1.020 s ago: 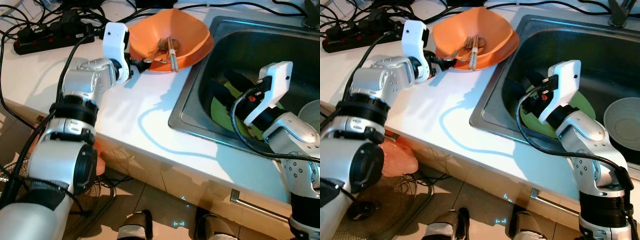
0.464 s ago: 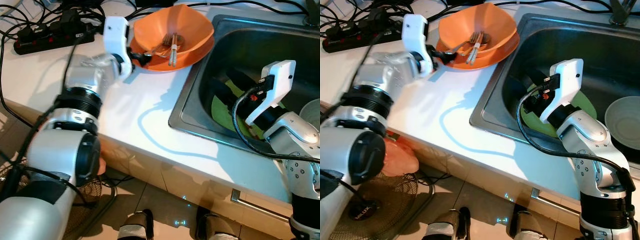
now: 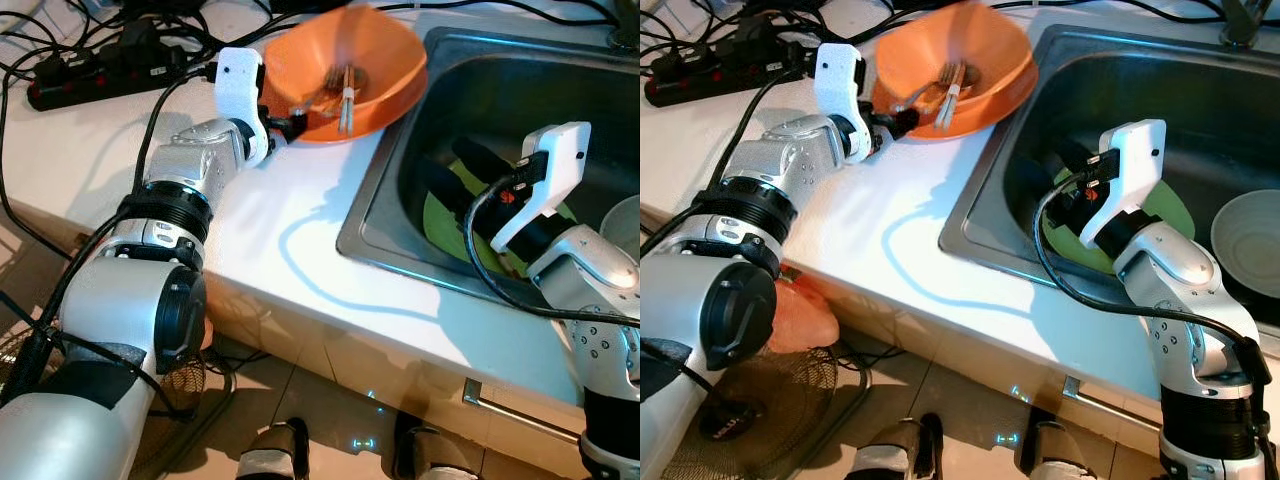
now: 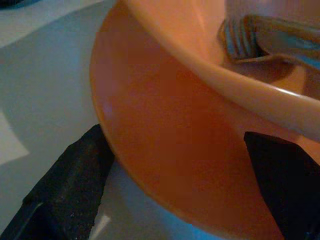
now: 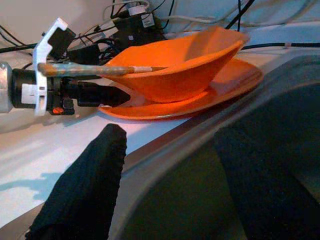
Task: Kitchen organization
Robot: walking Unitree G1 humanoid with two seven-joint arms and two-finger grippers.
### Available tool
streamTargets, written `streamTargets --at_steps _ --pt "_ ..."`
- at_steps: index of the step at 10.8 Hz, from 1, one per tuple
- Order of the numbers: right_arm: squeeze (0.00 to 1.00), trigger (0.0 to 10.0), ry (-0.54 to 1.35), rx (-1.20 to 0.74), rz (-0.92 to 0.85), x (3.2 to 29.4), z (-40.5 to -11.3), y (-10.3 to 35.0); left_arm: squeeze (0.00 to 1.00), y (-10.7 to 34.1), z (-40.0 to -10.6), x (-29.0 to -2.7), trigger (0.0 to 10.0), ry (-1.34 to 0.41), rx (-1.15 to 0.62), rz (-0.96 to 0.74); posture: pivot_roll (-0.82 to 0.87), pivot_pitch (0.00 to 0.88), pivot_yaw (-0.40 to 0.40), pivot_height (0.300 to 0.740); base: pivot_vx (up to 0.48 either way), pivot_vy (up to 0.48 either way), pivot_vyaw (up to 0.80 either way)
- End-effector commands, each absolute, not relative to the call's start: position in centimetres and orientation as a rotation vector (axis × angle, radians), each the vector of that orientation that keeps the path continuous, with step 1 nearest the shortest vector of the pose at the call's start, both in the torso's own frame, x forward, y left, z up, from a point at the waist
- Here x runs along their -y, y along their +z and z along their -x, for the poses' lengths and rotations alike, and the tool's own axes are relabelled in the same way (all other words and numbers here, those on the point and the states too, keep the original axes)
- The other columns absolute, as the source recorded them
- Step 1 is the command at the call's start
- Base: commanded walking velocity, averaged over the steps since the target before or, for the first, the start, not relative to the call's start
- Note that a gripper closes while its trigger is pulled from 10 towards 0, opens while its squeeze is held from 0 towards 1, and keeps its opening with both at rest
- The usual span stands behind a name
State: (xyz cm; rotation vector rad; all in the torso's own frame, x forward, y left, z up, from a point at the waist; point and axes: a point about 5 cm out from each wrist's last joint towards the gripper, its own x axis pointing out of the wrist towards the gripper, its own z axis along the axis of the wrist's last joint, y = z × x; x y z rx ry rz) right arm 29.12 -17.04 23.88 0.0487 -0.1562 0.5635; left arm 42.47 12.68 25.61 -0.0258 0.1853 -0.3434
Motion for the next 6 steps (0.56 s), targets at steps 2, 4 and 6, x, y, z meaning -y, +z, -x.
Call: streamTargets --at_steps 2,4,6 --pt "0.0 10.0 0.569 0.157 -0.055 17.05 -28.83 24.06 0.0 21.65 -41.9 -13.03 10.0 -0.332 -0.351 -0.034 0.07 0.249 0.163 0.74 0.0 0.0 0.0" --pt "0.0 10.0 0.569 0.159 -0.054 17.06 -28.85 24.1 0.0 21.57 -41.83 -13.1 10.0 -0.355 -0.367 -0.056 0.07 0.245 0.163 0.74 0.0 0.0 0.0" --pt "0.0 10.0 0.575 0.167 -0.056 17.01 -28.84 24.32 0.0 21.56 -41.64 -13.52 10.0 -0.392 -0.405 -0.065 0.08 0.237 0.165 0.74 0.0 0.0 0.0"
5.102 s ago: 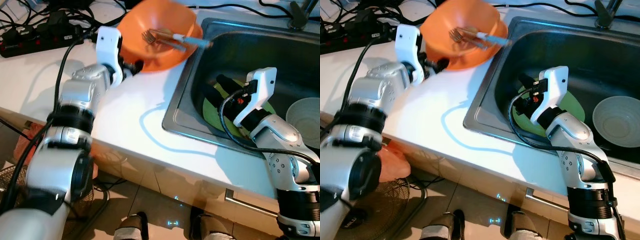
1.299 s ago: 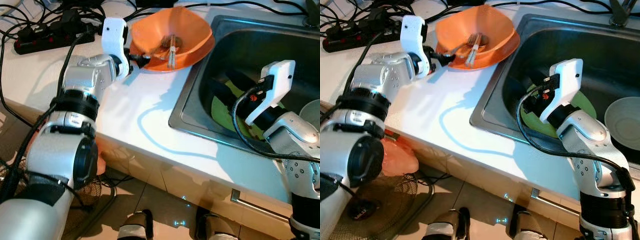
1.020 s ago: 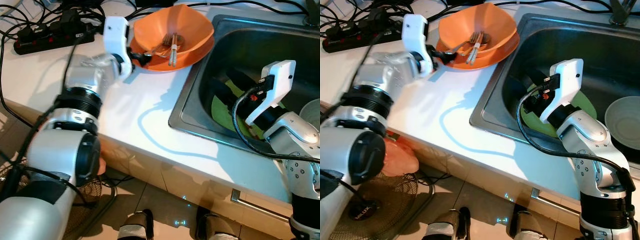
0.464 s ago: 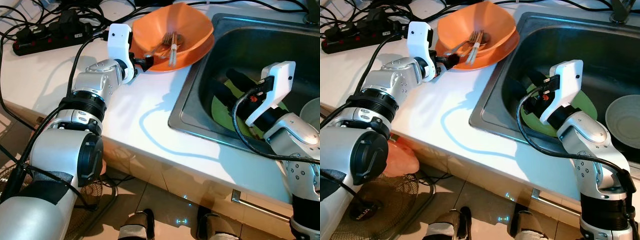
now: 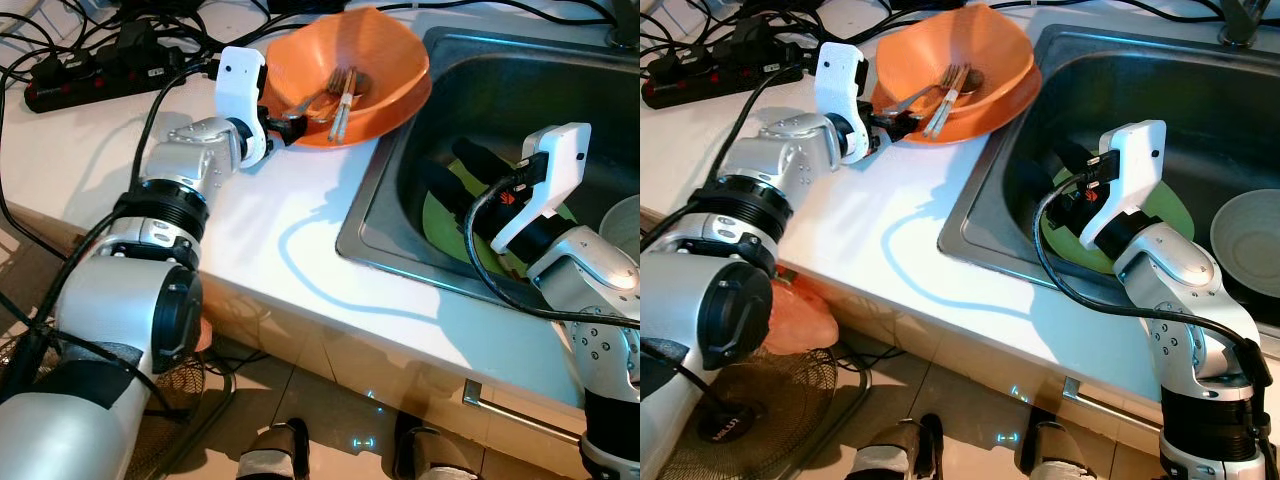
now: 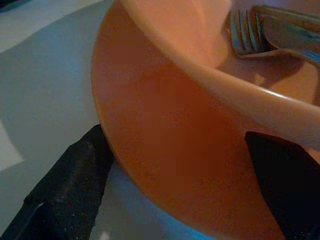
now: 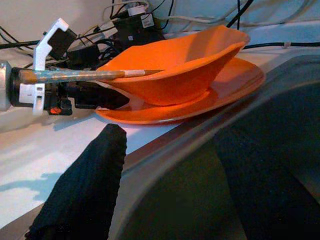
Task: Kitchen organization
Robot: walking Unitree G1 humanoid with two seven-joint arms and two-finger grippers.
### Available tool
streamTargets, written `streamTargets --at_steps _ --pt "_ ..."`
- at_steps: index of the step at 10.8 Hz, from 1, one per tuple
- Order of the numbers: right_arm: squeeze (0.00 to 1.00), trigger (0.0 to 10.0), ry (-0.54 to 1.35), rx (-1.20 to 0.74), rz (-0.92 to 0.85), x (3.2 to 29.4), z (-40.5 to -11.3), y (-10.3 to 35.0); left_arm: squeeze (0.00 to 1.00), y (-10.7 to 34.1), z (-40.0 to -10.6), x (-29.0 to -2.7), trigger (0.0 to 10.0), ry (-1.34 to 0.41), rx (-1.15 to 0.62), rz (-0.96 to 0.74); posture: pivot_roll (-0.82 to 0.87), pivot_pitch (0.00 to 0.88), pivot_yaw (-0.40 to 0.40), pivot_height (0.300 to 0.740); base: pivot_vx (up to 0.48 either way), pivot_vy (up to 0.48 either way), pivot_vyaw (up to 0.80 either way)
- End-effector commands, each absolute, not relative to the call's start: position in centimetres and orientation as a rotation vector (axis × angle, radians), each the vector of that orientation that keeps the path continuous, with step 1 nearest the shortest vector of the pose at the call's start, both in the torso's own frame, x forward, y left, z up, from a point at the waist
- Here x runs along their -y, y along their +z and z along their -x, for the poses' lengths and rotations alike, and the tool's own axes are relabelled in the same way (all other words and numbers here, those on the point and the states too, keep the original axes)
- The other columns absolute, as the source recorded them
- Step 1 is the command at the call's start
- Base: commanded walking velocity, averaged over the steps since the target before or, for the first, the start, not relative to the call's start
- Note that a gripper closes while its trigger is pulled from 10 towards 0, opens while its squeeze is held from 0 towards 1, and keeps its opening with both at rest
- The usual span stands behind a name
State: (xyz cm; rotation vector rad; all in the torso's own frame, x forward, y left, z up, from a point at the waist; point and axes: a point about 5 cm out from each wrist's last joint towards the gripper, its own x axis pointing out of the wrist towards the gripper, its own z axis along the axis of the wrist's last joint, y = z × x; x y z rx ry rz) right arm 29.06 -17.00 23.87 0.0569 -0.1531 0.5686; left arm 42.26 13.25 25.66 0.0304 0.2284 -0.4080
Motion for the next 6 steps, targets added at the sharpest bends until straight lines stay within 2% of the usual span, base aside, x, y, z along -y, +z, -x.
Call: streamTargets --at_steps 1,6 --pt "0.0 10.0 0.591 0.168 -0.062 16.9 -28.7 24.5 0.0 21.7 -41.4 -13.4 10.0 -0.468 -0.431 -0.07 0.08 0.233 0.165 0.74 0.0 0.0 0.0" --pt "0.0 10.0 0.656 0.106 0.005 17.7 -26.7 24.2 0.0 22.0 -40.9 -14.4 10.0 -0.525 -0.463 -0.107 0.09 0.234 0.162 0.74 0.0 0.0 0.0"
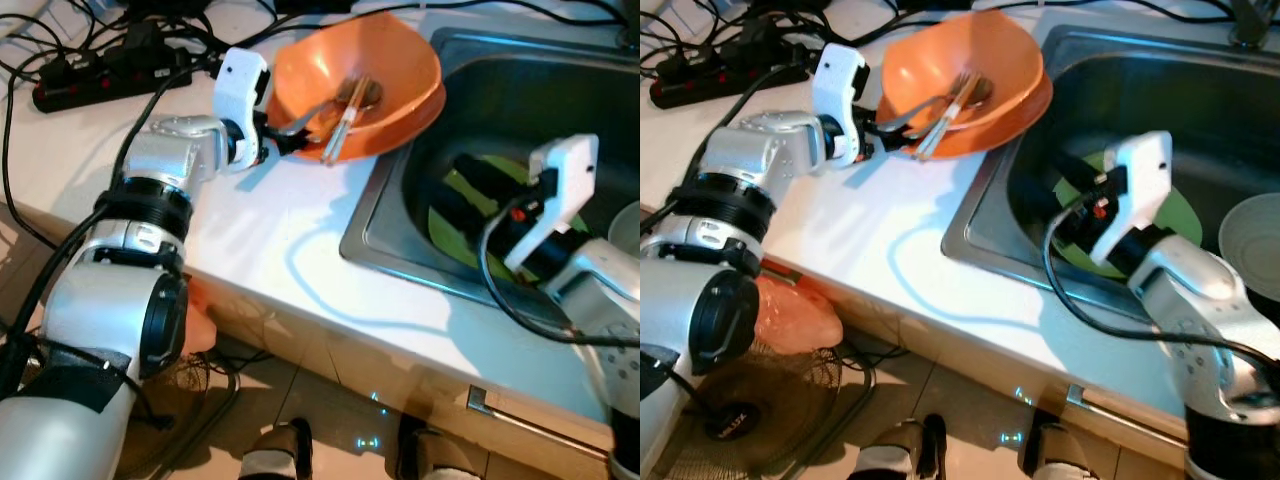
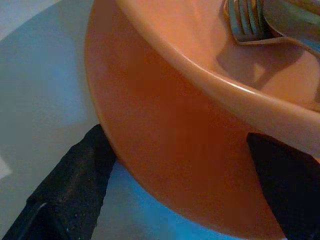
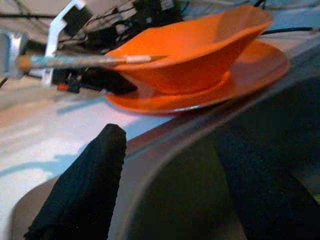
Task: Kitchen organization
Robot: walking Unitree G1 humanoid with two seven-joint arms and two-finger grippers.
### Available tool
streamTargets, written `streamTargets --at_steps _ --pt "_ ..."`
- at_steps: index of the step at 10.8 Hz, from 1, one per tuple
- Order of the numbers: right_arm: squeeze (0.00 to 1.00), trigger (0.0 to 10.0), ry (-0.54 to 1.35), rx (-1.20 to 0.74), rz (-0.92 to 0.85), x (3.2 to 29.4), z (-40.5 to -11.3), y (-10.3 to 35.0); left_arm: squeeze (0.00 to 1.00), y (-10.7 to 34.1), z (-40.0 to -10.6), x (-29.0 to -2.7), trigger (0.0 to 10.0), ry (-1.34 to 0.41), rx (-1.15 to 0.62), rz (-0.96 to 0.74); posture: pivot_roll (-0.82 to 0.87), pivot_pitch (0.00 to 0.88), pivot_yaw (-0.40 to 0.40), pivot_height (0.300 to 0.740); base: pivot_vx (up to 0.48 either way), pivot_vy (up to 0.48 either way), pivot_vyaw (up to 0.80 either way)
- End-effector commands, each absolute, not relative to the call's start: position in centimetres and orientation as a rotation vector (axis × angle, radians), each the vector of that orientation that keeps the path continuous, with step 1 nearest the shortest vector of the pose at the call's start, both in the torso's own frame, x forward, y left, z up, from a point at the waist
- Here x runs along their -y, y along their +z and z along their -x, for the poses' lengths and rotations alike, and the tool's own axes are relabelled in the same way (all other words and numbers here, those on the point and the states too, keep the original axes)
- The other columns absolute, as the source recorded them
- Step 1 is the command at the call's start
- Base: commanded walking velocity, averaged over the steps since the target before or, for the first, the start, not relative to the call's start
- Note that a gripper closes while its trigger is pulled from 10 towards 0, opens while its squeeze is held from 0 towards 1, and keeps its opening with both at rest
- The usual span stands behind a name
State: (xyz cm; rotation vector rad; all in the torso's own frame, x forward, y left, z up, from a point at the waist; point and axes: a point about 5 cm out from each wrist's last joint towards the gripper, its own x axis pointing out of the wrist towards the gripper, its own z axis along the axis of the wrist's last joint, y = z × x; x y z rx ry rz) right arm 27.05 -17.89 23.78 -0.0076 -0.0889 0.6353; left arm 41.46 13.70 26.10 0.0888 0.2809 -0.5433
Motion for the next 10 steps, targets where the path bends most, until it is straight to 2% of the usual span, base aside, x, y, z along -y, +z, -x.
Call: streamTargets --at_steps 1,10 --pt "0.0 10.0 0.66 0.094 0.025 18.0 -26.3 24.3 0.0 22.0 -40.8 -14.8 10.0 -0.523 -0.47 -0.114 0.09 0.233 0.163 0.74 0.0 0.0 0.0" --pt "0.0 10.0 0.685 0.069 0.083 18.7 -25.1 24.9 0.0 22.9 -37.1 -18.4 10.0 -0.5 -0.498 -0.184 0.12 0.222 0.174 0.74 0.0 0.0 0.0"
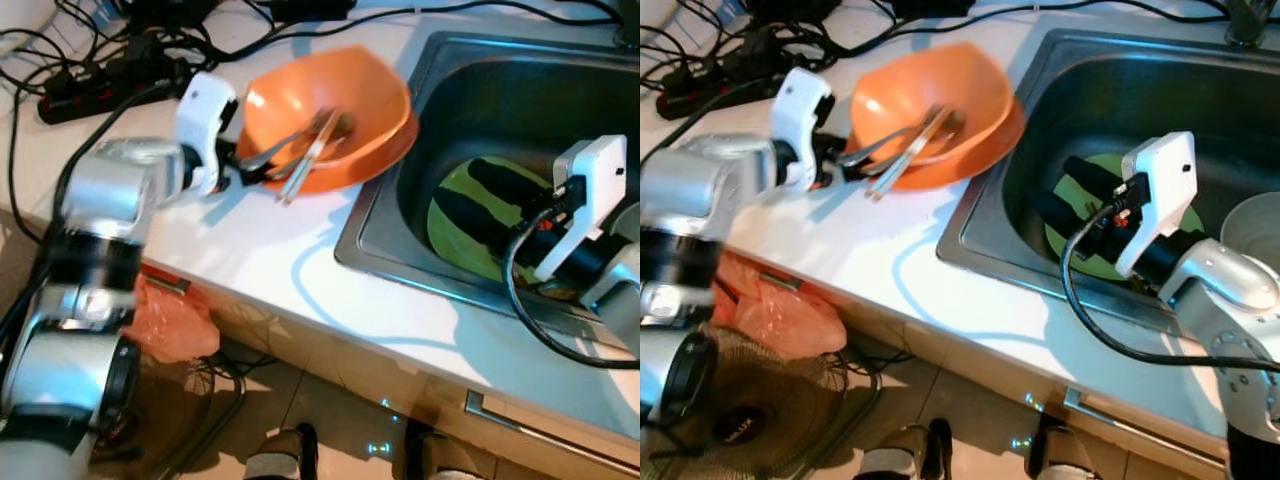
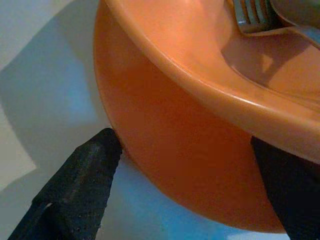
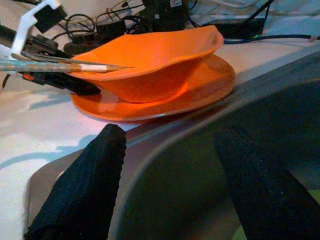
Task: Kitchen organization
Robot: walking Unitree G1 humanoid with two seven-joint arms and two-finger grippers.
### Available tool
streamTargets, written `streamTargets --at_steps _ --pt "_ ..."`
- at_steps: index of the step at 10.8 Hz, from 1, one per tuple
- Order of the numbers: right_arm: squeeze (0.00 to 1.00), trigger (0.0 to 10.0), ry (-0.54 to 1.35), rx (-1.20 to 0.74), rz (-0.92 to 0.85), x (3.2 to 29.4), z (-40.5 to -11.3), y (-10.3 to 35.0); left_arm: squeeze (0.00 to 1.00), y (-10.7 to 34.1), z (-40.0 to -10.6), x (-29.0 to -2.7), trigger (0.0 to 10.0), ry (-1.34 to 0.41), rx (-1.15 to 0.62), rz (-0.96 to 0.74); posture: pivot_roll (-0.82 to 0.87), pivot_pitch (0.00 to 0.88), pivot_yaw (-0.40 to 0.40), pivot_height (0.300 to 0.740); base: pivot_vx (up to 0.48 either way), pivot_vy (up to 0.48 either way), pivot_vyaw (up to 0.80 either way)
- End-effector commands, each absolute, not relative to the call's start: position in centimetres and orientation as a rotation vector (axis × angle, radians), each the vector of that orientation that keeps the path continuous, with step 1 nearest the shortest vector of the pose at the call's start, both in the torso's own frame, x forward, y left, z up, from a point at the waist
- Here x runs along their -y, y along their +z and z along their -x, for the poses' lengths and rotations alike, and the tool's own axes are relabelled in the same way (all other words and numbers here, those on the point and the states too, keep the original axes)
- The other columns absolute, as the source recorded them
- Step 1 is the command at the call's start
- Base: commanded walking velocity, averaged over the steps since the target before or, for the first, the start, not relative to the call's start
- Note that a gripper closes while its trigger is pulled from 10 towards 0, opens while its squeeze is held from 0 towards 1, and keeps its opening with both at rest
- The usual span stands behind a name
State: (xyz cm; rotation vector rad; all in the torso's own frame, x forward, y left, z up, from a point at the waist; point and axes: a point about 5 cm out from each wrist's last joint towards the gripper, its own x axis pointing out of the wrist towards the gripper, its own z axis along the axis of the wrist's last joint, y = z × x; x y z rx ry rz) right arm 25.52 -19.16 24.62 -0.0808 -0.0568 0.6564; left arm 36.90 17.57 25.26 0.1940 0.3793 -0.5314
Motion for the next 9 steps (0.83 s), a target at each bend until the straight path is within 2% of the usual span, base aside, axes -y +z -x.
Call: streamTargets --at_steps 1,7,9 --pt "0.0 10.0 0.693 0.062 0.09 18.8 -25.0 24.9 0.0 22.8 -36.3 -18.4 10.0 -0.504 -0.504 -0.179 0.13 0.219 0.173 0.74 0.0 0.0 0.0" --pt "0.0 10.0 0.705 0.061 0.093 18.7 -25.4 24.6 0.0 23.9 -32.6 -17.8 10.0 -0.528 -0.514 -0.198 0.17 0.207 0.176 0.74 0.0 0.0 0.0" --pt "0.0 10.0 0.703 0.068 0.096 18.6 -25.6 24.6 0.0 24.0 -32.5 -18.0 10.0 -0.502 -0.499 -0.224 0.17 0.202 0.173 0.74 0.0 0.0 0.0"
